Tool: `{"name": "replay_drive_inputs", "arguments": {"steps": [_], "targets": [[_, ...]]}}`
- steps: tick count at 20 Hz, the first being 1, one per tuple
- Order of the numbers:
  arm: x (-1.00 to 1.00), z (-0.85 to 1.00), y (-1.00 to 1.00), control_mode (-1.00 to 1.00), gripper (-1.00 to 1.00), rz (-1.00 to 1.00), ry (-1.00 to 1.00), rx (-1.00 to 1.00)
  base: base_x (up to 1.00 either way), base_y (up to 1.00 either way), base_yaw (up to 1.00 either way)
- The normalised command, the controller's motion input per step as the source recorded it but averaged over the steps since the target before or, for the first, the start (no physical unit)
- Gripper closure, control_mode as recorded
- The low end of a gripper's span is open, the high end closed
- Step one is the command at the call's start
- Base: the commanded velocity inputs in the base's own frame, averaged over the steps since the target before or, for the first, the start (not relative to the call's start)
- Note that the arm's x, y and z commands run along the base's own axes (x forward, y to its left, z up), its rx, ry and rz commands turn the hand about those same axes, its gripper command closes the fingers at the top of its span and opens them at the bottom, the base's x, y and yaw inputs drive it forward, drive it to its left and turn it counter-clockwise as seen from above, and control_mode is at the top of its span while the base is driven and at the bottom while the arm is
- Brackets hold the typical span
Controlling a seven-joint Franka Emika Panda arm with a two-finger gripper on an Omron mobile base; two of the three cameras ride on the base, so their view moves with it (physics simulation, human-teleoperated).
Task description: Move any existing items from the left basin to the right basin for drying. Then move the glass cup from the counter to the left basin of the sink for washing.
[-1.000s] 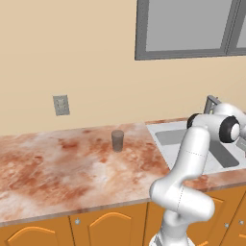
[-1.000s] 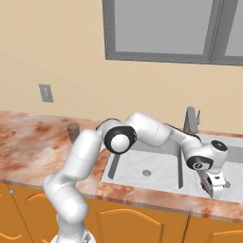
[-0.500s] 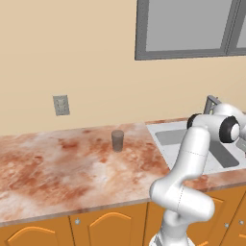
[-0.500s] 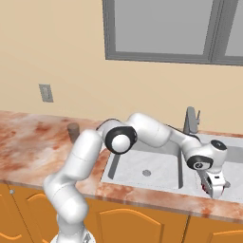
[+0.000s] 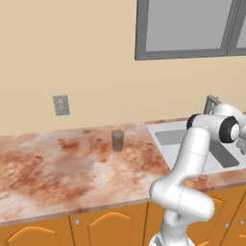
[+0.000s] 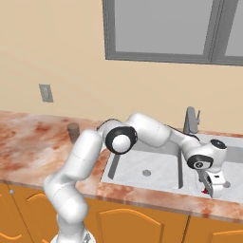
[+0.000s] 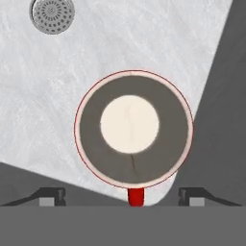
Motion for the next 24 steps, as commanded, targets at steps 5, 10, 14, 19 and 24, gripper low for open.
{"name": "replay_drive_inputs", "arguments": {"steps": [5,10,14,19,24], "targets": [[-0.01,0.15,0.0,-1.0,-1.0,0.0,0.0,0.02,0.0,0.0,0.0],[-0.05,0.28,0.0,-1.0,-1.0,-0.02,0.0,0.02,0.0,0.0,0.0],[-0.09,0.41,0.0,-1.0,-1.0,-0.03,0.0,0.02,0.0,0.0,0.0],[-0.1,0.5,0.07,-1.0,-1.0,-0.02,0.02,0.01,0.0,0.0,0.0],[-0.18,0.44,0.33,-1.0,-1.0,-0.02,0.03,0.0,0.0,0.0,0.0]]}}
